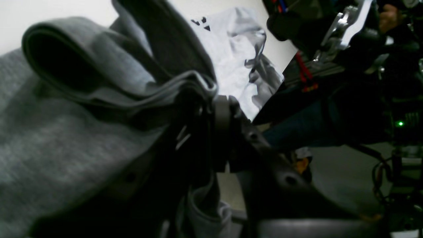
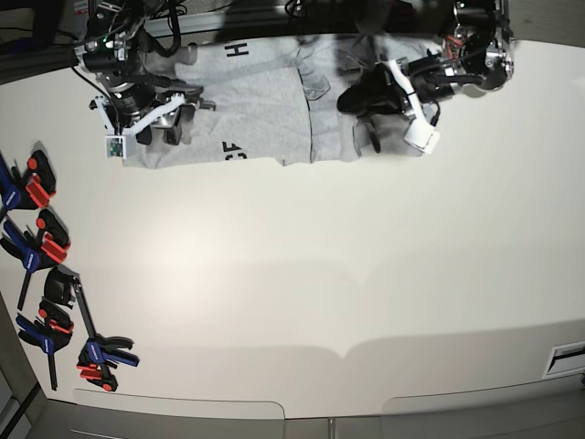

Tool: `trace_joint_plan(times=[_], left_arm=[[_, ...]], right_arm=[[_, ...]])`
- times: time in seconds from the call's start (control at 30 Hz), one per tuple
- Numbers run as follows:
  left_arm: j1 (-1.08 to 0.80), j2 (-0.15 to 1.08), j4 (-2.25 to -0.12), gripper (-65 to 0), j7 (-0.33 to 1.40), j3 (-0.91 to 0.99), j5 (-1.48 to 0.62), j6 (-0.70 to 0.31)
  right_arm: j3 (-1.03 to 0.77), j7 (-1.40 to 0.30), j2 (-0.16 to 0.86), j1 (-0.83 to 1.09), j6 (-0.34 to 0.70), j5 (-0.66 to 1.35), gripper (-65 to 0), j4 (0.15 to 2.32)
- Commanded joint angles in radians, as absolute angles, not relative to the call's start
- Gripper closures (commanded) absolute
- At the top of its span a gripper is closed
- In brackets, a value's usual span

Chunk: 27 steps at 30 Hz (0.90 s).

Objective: Fold the T-shirt properly
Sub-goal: 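Grasp the shirt's side edge with the left gripper and fold it inward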

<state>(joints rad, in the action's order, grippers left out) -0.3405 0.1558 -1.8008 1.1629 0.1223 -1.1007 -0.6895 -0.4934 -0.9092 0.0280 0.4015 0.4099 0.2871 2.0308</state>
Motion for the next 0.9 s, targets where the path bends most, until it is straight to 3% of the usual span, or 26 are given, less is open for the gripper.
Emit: trace_joint_plan(times=[0.0,0.2,0.23,0.3,0.37,0.67,0.8,0.87], left_arm=[[-0.329,0.157,-1.819,0.0,1.134,0.122,-1.125,-0.698],[-0.329,0.158,-1.819,0.0,1.125,0.122,-1.179,-0.698],[-0.330,0.158,-1.819,-5.6,1.132,0.122,-1.201,-0.698],[-0.329,0.158,-1.819,-23.0,1.135,0.122,-1.237,-0.698],[-0.329,0.158,-1.819,-31.4,1.128,0.122,-1.269,-0.698],[-0.340,0.221,-1.972,-31.7,1.221,0.125,-1.203,-0.698],[-0.432,0.296,-2.120,-21.0,1.232,0.124,-1.110,-0.698],[-0.495,0.330,-2.194,-19.9,1.229,0.123,-1.068,-0.698]], right_arm=[[-0.497,-0.886,0.033,0.399,0.406,0.299,-28.6,2.050],[-0.497,-0.886,0.033,0.399,0.406,0.299,-28.6,2.050],[-0.497,-0.886,0.033,0.399,0.406,0.305,-28.6,2.050],[-0.497,-0.886,0.033,0.399,0.407,0.330,-28.6,2.050],[-0.497,-0.886,0.033,0.399,0.407,0.339,-28.6,2.050],[-0.497,-0.886,0.033,0.400,0.407,0.340,-28.6,2.050],[-0.497,-0.886,0.033,0.399,0.407,0.340,-28.6,2.050],[-0.497,-0.886,0.033,0.399,0.407,0.340,-28.6,2.050]])
